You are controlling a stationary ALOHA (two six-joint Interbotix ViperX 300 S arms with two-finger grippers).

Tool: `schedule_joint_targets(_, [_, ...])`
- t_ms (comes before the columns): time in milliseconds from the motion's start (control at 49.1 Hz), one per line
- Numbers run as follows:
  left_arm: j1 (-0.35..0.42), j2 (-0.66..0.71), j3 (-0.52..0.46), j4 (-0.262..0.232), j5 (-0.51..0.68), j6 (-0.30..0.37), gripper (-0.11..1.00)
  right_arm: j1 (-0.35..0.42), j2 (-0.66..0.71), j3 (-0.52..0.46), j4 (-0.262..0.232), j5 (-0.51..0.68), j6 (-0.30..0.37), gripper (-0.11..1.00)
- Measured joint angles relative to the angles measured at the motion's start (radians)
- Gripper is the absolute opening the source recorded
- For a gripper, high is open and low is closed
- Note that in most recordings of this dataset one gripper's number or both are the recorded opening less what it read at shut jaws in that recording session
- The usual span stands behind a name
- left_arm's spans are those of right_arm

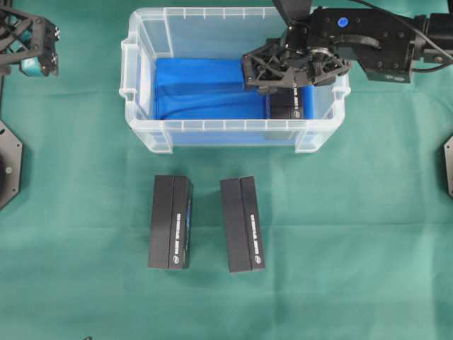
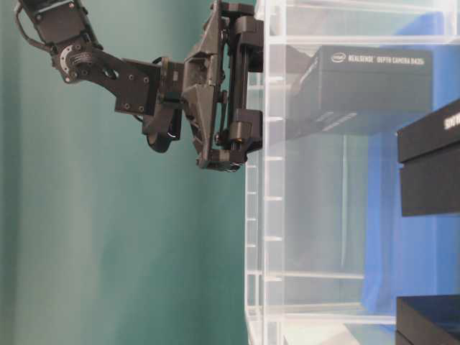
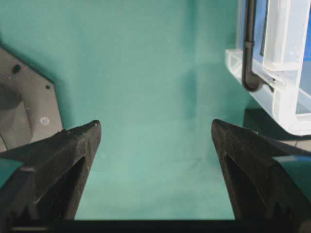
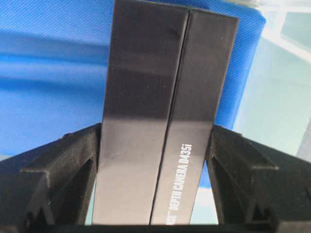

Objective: Take out the box from the case.
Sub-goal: 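Lower the right gripper around the right box and close on it, then lift the right black box upward out of the case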

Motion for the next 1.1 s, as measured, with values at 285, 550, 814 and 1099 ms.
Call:
schedule_joint_targets(285, [0.000, 0.000, 0.002, 0.000, 0.000, 0.000, 0.91, 0.000, 0.002, -0.003, -0.002, 0.003, 0.002, 0.66])
schedule_joint_targets(550, [0.000, 0.000, 0.002, 0.000, 0.000, 0.000, 0.91, -0.002, 0.002, -0.012, -0.003, 0.029, 0.002, 0.66])
schedule_joint_targets(814, [0.000, 0.000, 0.002, 0.000, 0.000, -0.002, 0.91, -0.006, -0.006, -0.058, -0.003, 0.120, 0.002, 0.66])
schedule_joint_targets(1099, [0.000, 0.000, 0.000, 0.000, 0.000, -0.003, 0.91, -0.003, -0.061, -0.143, -0.005, 0.213, 0.002, 0.66])
